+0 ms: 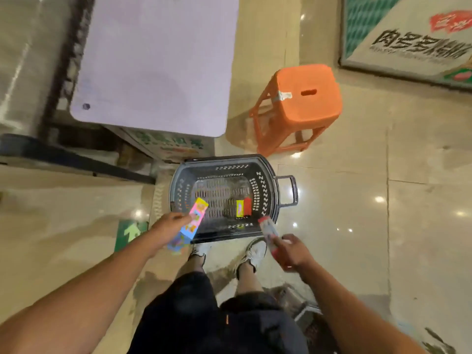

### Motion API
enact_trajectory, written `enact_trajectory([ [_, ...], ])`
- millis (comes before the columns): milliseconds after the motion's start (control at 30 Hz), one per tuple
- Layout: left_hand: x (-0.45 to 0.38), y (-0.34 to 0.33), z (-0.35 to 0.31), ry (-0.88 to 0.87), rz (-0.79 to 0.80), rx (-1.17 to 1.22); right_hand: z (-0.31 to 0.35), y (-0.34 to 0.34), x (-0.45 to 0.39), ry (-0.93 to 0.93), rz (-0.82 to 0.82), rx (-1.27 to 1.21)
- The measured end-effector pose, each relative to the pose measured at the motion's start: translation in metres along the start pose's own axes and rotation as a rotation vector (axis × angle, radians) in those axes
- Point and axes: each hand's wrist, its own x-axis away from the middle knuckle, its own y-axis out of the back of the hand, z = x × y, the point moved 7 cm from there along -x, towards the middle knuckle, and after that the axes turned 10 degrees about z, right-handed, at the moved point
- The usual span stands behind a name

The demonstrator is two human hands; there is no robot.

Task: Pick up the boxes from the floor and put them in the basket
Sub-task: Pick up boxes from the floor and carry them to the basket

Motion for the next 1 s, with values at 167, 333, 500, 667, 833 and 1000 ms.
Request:
enact_trajectory([
  [167,-0.037,-0.023,0.042,0.151,-0.042,0.292,0.047,0.003,-0.072,0.061,0.099,-0.042],
  [333,-0.111,-0.065,0.022,0.207,-0.03,0.404,0.06,-0.029,-0.164,0.084,0.22,-0.12],
  [500,-0.222,-0.081,0.02,0.24,-0.025,0.393,0.044,-0.069,-0.266,0.015,0.234,-0.222],
  [667,-0.338,-0.078,0.051,0.219,-0.06,0.471,0.016,-0.114,-0.364,-0.026,0.268,-0.248],
  [833,-0.42,-0.087,0.082,0.247,-0.01,0.657,0.042,-0.127,-0.425,0.072,0.286,-0.293],
  [1000,-0.473,-0.089,0.098,0.293,-0.037,0.409,0.042,-0.148,-0.469,0.045,0.31,-0.165],
])
